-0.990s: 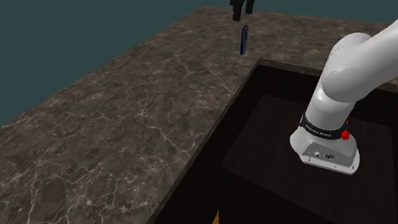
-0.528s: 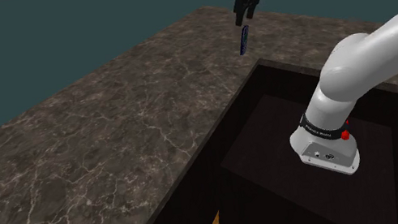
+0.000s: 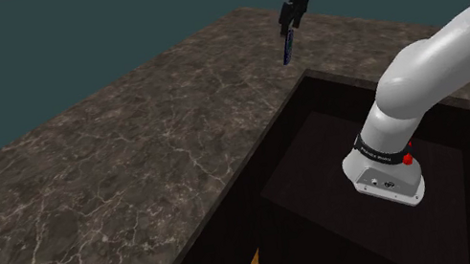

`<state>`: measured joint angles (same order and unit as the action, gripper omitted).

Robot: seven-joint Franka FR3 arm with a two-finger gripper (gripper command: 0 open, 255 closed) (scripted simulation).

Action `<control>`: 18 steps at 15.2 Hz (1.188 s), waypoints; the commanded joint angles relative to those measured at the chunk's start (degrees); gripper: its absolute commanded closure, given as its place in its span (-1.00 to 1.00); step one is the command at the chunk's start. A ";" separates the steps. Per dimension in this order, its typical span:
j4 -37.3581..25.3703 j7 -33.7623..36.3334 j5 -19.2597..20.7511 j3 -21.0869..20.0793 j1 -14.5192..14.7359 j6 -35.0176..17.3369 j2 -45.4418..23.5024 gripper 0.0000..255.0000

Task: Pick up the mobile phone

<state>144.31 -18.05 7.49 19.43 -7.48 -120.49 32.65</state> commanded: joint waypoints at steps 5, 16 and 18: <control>3.39 -0.47 0.33 0.96 -0.11 -5.10 -1.57 -1.00; 3.82 -0.53 0.39 1.06 -0.16 -5.61 -1.65 1.00; 3.16 -0.45 0.31 0.88 -0.13 -4.73 -1.43 1.00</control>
<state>147.81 -18.49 7.81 20.35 -7.60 -125.70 31.12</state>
